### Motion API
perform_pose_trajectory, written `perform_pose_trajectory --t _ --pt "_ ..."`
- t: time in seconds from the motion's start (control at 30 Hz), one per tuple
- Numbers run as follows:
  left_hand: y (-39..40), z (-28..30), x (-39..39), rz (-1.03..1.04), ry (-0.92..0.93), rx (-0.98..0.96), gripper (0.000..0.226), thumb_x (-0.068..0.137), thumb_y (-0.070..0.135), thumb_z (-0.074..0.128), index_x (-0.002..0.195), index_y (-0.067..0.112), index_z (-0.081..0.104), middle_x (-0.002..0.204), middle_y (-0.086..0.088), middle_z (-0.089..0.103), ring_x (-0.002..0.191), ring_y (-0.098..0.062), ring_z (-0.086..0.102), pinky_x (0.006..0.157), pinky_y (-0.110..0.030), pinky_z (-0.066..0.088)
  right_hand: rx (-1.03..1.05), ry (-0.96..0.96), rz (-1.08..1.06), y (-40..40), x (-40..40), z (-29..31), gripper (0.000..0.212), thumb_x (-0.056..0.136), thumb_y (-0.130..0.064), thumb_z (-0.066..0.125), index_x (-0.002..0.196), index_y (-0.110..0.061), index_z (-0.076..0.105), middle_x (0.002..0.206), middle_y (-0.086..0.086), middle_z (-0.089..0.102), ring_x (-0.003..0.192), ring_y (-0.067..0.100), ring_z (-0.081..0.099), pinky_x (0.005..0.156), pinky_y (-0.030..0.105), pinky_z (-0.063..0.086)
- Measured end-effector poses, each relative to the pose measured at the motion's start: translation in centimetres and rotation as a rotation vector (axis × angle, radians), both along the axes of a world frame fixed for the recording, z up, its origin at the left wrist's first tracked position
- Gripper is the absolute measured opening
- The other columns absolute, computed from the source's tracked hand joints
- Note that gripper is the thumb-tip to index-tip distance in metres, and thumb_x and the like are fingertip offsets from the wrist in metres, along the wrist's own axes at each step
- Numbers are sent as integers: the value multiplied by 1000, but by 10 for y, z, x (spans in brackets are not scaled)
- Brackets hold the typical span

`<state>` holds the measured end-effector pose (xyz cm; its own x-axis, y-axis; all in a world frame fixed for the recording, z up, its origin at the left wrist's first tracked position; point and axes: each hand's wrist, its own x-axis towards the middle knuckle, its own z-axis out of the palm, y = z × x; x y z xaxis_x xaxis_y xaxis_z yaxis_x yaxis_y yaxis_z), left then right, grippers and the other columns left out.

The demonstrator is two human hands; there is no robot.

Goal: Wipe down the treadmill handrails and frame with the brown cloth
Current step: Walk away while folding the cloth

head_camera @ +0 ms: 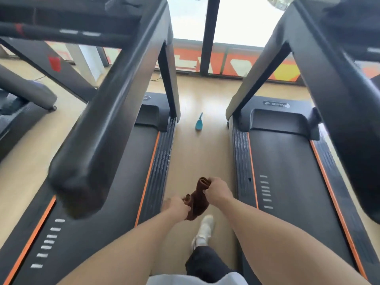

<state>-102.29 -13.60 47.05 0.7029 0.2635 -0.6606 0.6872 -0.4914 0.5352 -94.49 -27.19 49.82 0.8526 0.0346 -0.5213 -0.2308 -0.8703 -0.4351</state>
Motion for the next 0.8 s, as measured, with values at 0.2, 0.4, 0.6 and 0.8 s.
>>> perform_pose_trajectory --t 0.2,0.4,0.6,0.8 --pt "-18 -13 157 -171 88 46 40 79 28 62 115 9 65 116 -15 69 105 -31 68 90 -43 58 -61 12 212 36 174 1 38 90 -14 56 124 -31 63 121 4 69 112 30 65 89 34 51" --pt "-7 1 318 -28 53 -6 26 87 25 61 110 14 63 108 -11 70 97 -32 68 85 -41 58 -104 0 259 50 334 15 30 93 -15 58 123 -24 59 118 6 67 105 31 64 80 35 47" --pt "17 -38 461 67 120 -57 23 74 25 57 96 23 64 100 -10 72 93 -31 68 82 -40 58 -88 -2 215 60 471 9 27 93 -15 60 118 -23 62 116 6 67 106 29 63 85 38 52" --pt "25 -50 632 -15 105 74 19 89 31 56 104 19 54 96 -3 65 93 -28 65 78 -37 53 -62 26 88 73 621 -35 29 91 -15 59 118 -25 64 110 5 68 103 30 64 88 40 56"
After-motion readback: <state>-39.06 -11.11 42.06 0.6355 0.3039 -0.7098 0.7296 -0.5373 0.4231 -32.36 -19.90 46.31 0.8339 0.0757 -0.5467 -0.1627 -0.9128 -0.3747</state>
